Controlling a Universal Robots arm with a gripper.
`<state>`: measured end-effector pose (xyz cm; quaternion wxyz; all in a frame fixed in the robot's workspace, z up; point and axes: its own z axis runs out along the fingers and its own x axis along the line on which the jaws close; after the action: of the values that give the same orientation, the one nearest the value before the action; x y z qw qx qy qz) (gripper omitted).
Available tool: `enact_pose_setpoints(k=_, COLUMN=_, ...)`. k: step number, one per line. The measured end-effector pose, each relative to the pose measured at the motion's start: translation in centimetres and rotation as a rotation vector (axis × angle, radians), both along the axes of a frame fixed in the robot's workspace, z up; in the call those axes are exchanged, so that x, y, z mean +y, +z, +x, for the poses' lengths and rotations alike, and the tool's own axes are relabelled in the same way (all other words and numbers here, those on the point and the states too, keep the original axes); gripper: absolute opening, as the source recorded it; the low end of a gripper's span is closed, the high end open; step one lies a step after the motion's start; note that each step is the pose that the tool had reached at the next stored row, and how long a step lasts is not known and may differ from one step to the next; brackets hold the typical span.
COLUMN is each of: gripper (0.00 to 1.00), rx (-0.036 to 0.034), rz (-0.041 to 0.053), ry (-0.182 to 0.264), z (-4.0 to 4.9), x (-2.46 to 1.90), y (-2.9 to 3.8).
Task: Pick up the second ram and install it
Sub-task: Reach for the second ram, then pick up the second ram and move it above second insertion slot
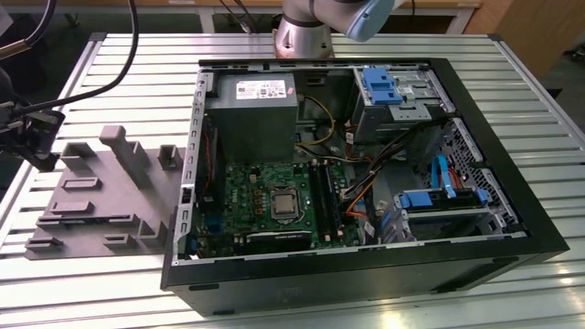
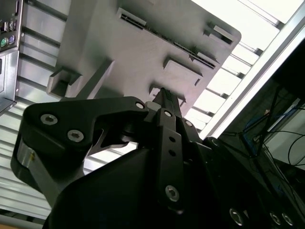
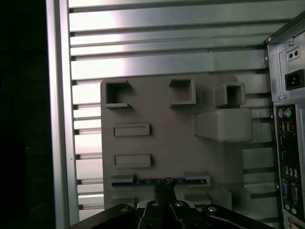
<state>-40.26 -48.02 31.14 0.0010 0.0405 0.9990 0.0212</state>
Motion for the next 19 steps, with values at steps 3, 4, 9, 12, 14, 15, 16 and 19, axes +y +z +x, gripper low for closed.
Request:
enact_pose_setpoints(k=3, gripper=0.11, rx=0.0001, rz=0.0, ry=0.0, z=0.0, x=-0.14, y=-0.17)
enact_pose_setpoints(k=4, gripper=0.11, rx=0.0001, rz=0.0001, ry=0.0, z=0.0, x=-0.18, y=-0.22)
enact_pose_setpoints(k=9, gripper=0.11, rx=0.0002, rz=0.0, ry=0.0, z=0.0, x=-0.2, y=-0.28)
enact_pose_setpoints(k=12, gripper=0.11, rx=0.0002, rz=0.0, ry=0.0, z=0.0, x=-0.2, y=-0.28)
enact_pose_setpoints(k=14, gripper=0.11, rx=0.0002, rz=0.0, ry=0.0, z=0.0, x=-0.19, y=-0.28)
enact_pose_setpoints(k=15, gripper=0.11, rx=0.0002, rz=0.0, ry=0.0, z=0.0, x=-0.19, y=-0.28)
enact_pose_setpoints(k=16, gripper=0.11, rx=0.0002, rz=0.0, ry=0.0, z=0.0, x=-0.19, y=-0.29)
enact_pose_setpoints(k=19, gripper=0.11, rx=0.0002, rz=0.0, ry=0.001, z=0.0, x=-0.19, y=-0.29)
